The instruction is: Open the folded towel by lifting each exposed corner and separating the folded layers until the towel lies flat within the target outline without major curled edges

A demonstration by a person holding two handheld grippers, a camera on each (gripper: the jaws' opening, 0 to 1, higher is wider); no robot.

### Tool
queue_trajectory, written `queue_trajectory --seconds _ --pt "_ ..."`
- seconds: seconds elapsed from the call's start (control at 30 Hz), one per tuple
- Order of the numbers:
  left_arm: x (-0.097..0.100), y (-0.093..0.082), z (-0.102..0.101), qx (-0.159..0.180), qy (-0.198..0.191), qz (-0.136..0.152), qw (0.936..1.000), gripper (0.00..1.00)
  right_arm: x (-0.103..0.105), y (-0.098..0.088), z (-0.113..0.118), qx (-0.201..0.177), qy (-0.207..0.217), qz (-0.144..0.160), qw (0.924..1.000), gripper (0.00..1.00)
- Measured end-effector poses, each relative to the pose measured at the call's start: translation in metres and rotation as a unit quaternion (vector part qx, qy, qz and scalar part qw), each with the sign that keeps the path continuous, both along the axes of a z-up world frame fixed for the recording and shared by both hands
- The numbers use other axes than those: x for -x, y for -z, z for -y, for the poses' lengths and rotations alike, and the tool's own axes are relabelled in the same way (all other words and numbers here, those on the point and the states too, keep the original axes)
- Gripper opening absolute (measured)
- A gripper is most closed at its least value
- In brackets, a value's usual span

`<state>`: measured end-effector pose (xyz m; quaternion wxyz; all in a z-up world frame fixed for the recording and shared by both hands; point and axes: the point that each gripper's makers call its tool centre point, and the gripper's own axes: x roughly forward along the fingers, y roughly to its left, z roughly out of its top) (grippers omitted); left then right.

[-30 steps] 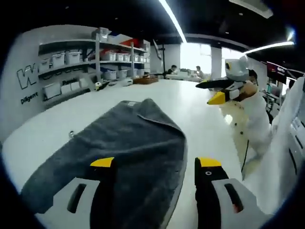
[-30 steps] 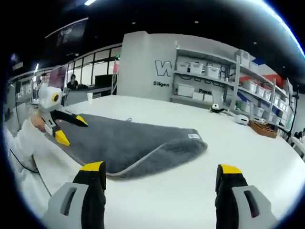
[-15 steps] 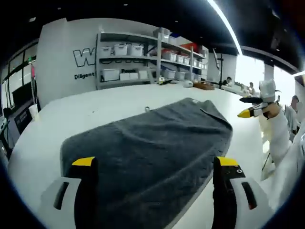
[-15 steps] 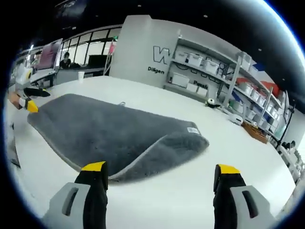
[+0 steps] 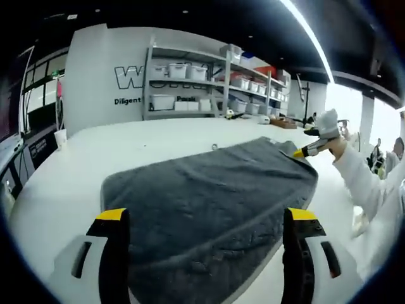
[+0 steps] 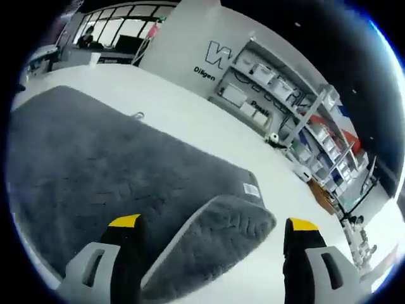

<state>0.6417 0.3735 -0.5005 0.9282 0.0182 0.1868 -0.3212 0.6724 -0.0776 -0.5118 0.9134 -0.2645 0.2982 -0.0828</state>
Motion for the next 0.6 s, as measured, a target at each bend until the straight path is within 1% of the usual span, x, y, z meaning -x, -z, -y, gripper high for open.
queue_trajectory --seconds 0.03,0.13,0.2,0.27,0.4,0.47,0.6 --pt "-0.001 0.0 -0.001 0.002 -0.001 0.0 1.0 0.99 0.0 0.003 0.002 0.005 0.005 -0.009 0.9999 0.92" --pt "-0.002 0.002 -0.002 0.004 -0.003 -0.002 1.0 0.99 -0.002 0.008 0.007 0.009 0.01 -0.015 0.9998 0.92" --pt "-0.003 0.003 -0.003 0.003 -0.003 -0.003 1.0 0.99 -0.001 0.013 0.013 0.013 0.018 -0.026 0.9994 0.92" --pt "-0.004 0.003 -0.003 0.005 -0.003 -0.003 1.0 0.99 0.002 0.015 0.018 0.014 0.025 -0.031 0.9991 0.93" --pt "-0.005 0.004 -0.003 0.006 -0.002 -0.005 1.0 0.99 0.012 0.012 0.032 0.018 0.046 -0.03 0.9983 0.95" --pt "-0.006 0.004 -0.004 0.008 -0.003 -0.005 0.9999 0.99 0.017 0.009 0.037 0.02 0.052 -0.028 0.9981 0.95" --pt "-0.006 0.004 -0.005 0.008 -0.007 -0.004 0.9999 0.99 0.032 -0.001 0.054 0.034 0.078 -0.021 0.9962 0.95"
